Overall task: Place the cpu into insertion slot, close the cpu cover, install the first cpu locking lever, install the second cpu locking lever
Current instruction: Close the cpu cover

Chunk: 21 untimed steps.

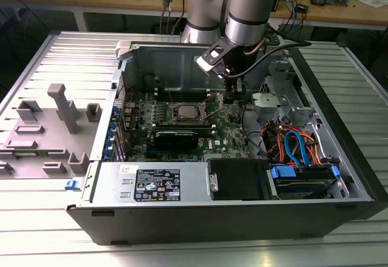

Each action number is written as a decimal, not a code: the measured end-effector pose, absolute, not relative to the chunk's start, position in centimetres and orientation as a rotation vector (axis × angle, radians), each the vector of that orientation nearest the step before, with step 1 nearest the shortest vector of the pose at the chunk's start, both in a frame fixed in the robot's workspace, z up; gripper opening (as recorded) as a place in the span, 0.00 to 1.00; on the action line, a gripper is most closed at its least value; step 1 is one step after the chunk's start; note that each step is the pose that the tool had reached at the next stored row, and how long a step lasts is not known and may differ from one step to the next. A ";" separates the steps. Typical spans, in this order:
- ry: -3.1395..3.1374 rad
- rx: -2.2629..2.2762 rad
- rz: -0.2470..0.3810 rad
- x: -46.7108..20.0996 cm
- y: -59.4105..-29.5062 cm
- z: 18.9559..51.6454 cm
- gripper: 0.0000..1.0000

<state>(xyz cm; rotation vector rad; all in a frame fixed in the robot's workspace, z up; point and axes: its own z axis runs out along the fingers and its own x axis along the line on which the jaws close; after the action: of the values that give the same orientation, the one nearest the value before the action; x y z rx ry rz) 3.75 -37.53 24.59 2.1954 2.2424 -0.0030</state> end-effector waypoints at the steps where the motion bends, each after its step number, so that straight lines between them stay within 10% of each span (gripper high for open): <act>1: 2.243 2.196 -0.002 3.7 -37.5 24.6 0.11; 21: 2.248 2.200 0.008 2.1 -37.5 24.6 0.11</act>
<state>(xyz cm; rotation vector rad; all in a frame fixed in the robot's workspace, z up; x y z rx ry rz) 2.09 -37.54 24.60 2.2004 2.2476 0.0084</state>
